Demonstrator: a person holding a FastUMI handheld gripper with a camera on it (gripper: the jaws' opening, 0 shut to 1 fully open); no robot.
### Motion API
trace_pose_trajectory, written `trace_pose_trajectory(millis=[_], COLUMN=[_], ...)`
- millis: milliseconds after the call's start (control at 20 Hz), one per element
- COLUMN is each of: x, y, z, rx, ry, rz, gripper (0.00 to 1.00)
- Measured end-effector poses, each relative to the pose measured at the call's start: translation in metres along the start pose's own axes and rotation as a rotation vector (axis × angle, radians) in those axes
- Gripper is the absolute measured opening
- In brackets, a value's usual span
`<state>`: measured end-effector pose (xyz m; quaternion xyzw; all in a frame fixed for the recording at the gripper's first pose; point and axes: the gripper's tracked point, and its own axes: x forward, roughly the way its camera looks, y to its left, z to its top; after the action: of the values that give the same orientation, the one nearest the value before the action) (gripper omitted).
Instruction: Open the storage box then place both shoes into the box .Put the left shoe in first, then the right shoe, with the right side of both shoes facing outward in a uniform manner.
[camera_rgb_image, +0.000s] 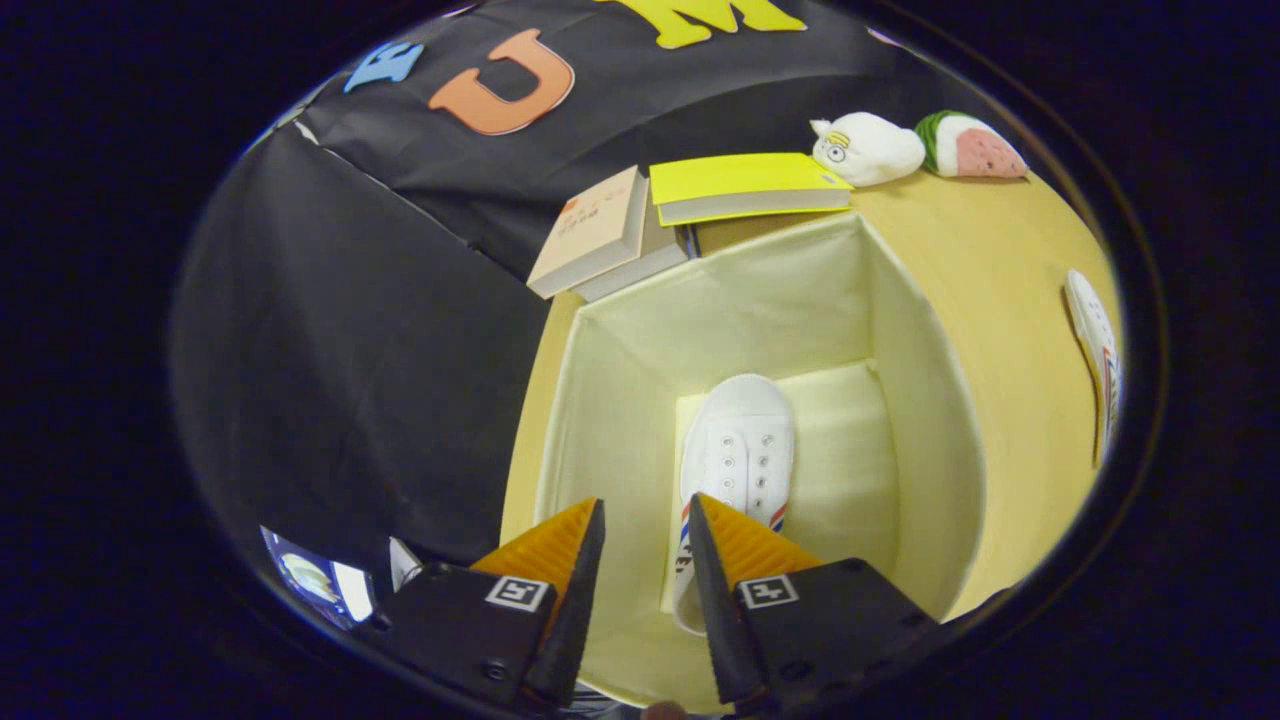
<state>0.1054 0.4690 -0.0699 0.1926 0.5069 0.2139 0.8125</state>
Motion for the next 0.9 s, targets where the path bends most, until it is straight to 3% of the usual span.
trace_pose_trajectory(millis=[50,150,250,350,650,900], x=[-0.007,-0.02,-0.035,-0.058,-0.151,-0.221], y=[0.001,0.001,-0.002,-0.006,-0.049,-0.14], z=[0.0,0.002,0.001,0.003,0.013,0.039], rx=[-0.022,-0.061,-0.097,-0.138,-0.316,-0.373], ry=[-0.009,-0.036,-0.059,-0.095,-0.216,-0.319], rz=[0.005,0.01,0.013,0.014,-0.09,-0.247], gripper=[0.7,0.84,0.89,0.89,0.93,0.97])
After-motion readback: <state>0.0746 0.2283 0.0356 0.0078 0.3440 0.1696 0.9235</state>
